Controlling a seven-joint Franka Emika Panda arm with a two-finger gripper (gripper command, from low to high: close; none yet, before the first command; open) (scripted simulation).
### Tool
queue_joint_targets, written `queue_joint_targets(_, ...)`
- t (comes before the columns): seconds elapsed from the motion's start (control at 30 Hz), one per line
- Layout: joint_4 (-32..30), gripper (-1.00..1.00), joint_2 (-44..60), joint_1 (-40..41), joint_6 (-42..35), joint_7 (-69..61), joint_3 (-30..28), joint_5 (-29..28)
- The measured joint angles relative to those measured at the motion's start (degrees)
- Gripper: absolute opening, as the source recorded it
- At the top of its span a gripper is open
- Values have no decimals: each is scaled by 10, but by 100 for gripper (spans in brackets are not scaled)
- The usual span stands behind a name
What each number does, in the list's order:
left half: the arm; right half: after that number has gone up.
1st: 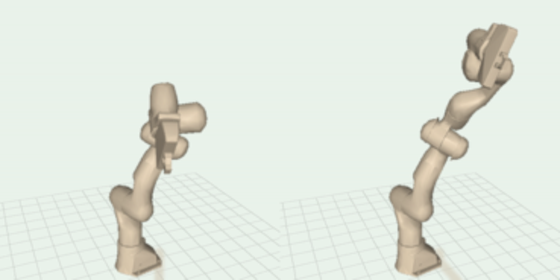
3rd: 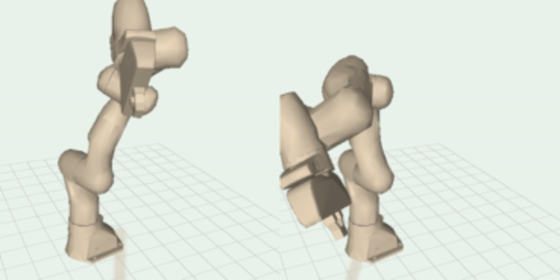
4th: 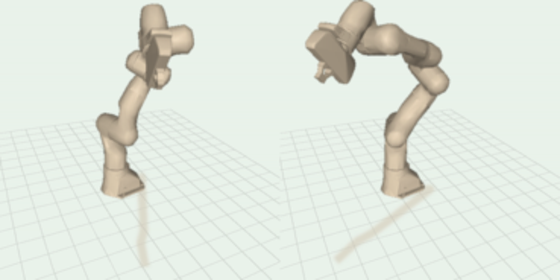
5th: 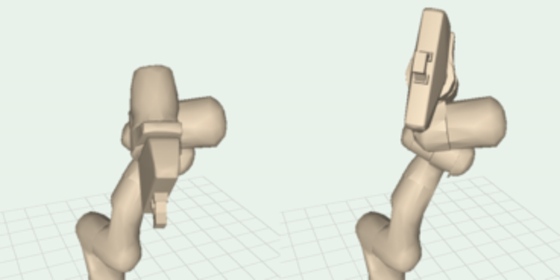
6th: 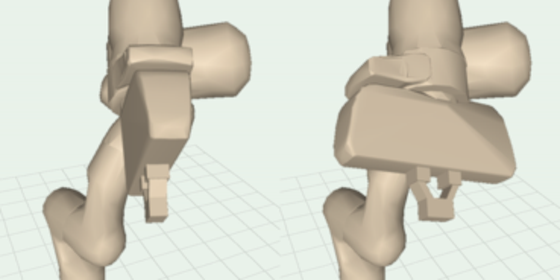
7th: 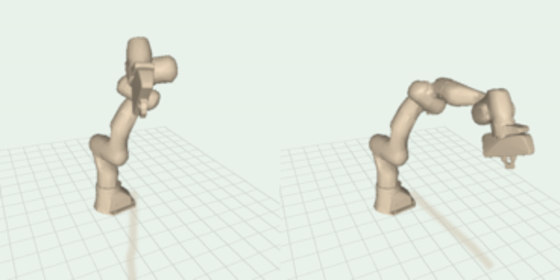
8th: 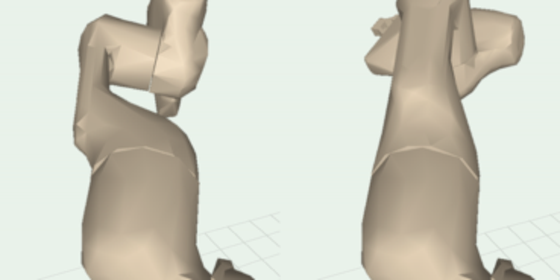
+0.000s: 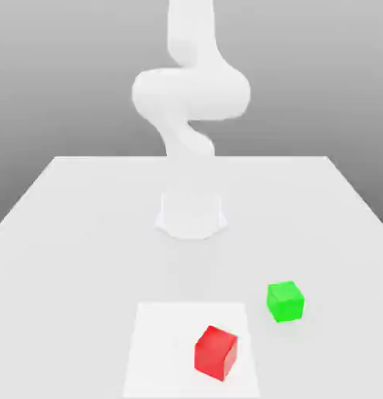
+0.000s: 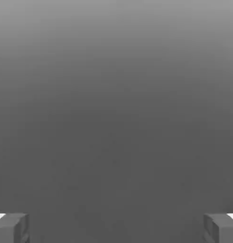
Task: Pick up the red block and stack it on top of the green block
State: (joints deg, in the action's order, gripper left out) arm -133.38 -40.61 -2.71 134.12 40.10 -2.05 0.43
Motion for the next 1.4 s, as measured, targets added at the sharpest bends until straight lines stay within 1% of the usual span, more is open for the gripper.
queue_joint_targets(0.23, -45, 0, 149, -70, 67, -168, -54, 19)
queue_joint_targets(0.47, -90, 0, 295, -120, 131, -337, -87, 44)
queue_joint_targets(0.63, -122, 0, 398, -133, 178, -450, -86, 52)
queue_joint_targets(0.77, -144, 0, 478, -131, 219, -520, -81, 38)
queue_joint_targets(0.93, -134, 0, 581, -108, 300, -560, -50, 72)
queue_joint_targets(0.97, -132, -100, 595, -103, 311, -563, -44, 76)
queue_joint_targets(1.2, -132, -100, 595, -103, 310, -563, -44, 75)
queue_joint_targets(1.33, -143, -100, 524, -116, 252, -539, -64, 43)
queue_joint_targets(1.4, -156, -100, 484, -124, 224, -526, -64, 27)
